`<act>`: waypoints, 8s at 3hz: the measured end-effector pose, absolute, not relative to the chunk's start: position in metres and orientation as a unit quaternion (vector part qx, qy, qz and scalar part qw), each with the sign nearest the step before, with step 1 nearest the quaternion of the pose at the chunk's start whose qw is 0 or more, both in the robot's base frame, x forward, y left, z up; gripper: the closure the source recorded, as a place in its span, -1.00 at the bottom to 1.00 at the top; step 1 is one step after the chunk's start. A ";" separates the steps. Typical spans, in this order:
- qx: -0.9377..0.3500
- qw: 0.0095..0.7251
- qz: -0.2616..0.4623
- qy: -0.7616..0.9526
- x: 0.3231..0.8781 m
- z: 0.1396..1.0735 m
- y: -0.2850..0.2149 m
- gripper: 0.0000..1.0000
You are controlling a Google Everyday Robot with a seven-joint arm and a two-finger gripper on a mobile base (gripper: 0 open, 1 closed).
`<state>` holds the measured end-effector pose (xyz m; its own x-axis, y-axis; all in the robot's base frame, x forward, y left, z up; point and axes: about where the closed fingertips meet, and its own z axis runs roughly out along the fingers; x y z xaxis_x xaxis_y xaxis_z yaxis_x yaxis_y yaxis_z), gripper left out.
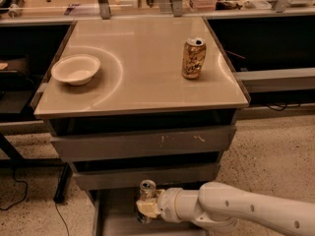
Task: Place redbull can into bottom drawer
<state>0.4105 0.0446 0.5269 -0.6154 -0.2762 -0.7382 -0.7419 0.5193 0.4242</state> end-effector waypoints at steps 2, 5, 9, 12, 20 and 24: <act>-0.268 0.328 0.398 0.814 0.412 0.439 0.048 1.00; -0.218 0.323 0.418 0.820 0.409 0.371 0.059 1.00; -0.132 0.382 0.357 0.842 0.473 0.274 0.032 1.00; -0.107 0.386 0.317 0.859 0.488 0.250 0.023 1.00; -0.083 0.478 0.072 0.871 0.526 0.176 0.007 1.00; -0.055 0.479 0.052 0.874 0.528 0.153 0.000 0.78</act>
Offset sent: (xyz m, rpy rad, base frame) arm -0.0008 -0.0006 -0.1384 0.1032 0.0318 -0.1086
